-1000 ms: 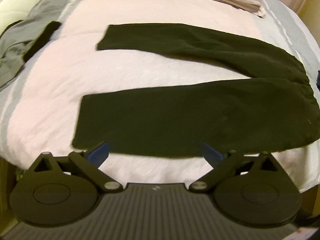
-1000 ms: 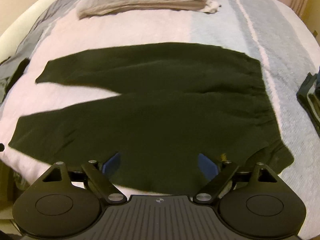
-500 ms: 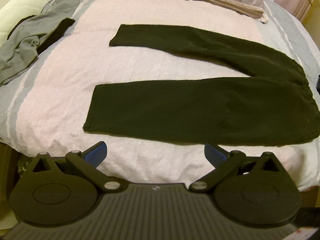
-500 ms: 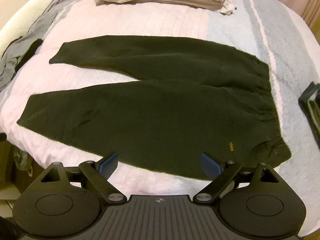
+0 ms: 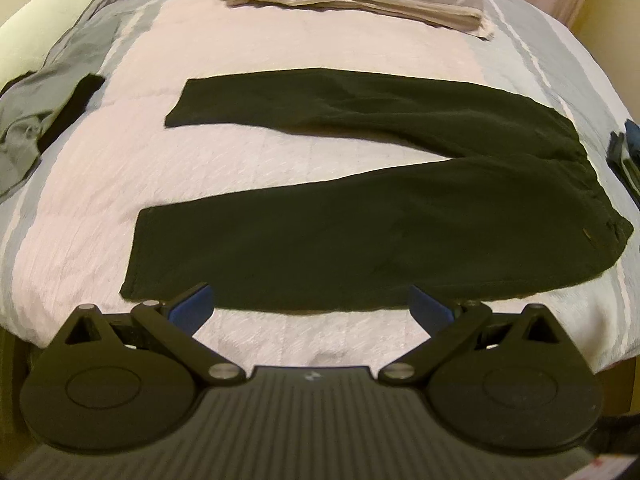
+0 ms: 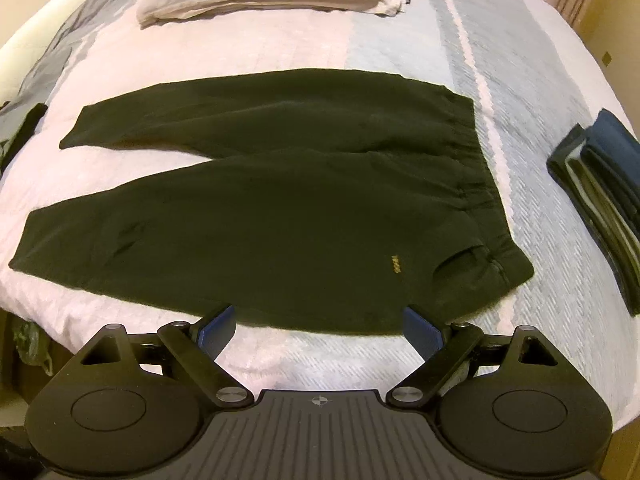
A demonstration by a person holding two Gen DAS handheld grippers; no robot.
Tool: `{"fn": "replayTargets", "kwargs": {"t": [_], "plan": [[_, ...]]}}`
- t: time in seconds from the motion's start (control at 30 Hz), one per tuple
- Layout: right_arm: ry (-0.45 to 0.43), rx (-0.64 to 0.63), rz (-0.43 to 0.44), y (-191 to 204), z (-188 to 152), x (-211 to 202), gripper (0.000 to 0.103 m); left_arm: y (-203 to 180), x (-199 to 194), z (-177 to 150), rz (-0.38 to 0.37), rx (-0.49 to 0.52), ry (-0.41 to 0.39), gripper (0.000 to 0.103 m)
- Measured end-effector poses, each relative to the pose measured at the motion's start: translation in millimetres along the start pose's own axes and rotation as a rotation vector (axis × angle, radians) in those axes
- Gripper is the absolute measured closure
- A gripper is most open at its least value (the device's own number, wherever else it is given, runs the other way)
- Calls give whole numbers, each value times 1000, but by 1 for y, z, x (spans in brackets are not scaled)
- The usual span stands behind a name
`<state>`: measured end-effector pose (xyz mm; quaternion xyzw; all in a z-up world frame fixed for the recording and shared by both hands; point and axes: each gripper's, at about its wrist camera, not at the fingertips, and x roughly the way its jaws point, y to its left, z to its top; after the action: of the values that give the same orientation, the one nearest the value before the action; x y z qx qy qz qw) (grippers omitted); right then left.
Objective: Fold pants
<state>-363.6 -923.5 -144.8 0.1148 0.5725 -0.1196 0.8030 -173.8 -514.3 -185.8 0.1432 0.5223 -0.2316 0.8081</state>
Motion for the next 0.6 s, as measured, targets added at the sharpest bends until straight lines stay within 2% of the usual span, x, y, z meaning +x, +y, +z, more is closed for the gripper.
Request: {"fn": "replayTargets", "kwargs": {"t": [0.33, 0.6], "plan": [[-9, 37, -4, -15, -11, -7, 16, -22, 3, 7, -13, 52, 4, 1], [-10, 35, -13, -16, -9, -6, 16, -21, 4, 10, -20, 62, 7, 1]]}}
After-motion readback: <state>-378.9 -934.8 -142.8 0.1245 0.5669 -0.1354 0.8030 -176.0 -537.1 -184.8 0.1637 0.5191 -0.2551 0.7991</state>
